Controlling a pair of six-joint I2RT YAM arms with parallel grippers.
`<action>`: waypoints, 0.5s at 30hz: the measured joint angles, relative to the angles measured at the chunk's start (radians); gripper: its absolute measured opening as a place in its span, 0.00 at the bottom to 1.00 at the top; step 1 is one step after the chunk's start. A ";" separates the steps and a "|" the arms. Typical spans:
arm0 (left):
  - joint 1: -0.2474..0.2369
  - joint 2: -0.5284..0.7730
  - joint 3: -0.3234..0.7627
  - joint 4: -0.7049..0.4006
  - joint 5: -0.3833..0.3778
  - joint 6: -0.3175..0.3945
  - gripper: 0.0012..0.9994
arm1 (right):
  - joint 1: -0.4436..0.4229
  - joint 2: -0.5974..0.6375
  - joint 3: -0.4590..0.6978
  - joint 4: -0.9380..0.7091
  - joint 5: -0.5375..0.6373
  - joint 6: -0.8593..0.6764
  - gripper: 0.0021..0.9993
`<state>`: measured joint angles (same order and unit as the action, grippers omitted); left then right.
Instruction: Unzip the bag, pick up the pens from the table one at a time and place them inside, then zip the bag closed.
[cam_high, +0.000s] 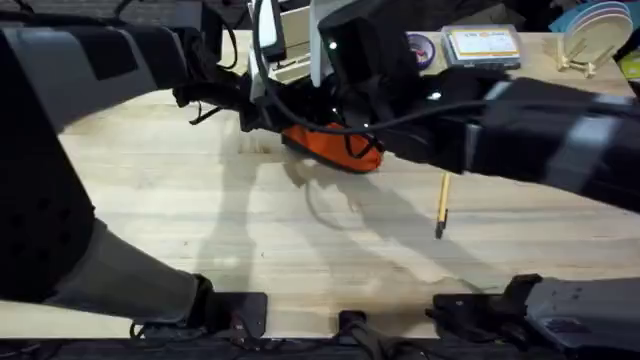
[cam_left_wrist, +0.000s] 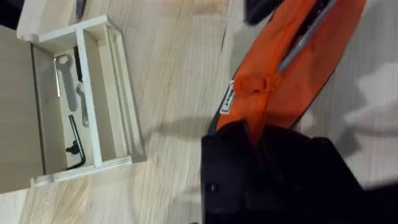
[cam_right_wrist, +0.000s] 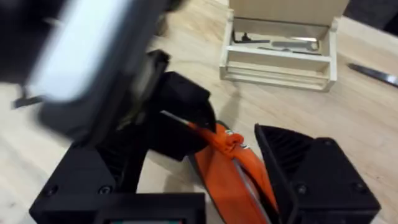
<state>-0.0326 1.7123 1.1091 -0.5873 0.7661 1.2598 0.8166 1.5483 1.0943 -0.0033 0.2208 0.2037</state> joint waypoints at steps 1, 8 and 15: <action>-0.001 0.000 0.000 0.000 -0.001 0.000 0.04 | 0.005 -0.019 0.000 -0.017 0.002 -0.014 1.00; -0.002 0.000 0.000 0.000 -0.001 -0.003 0.04 | 0.013 -0.127 0.001 -0.190 0.042 -0.065 1.00; -0.002 0.000 0.000 0.000 -0.001 -0.003 0.04 | 0.014 -0.231 0.002 -0.364 0.050 -0.078 1.00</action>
<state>-0.0341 1.7123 1.1091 -0.5873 0.7654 1.2568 0.8302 1.3173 1.0958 -0.3673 0.2707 0.1261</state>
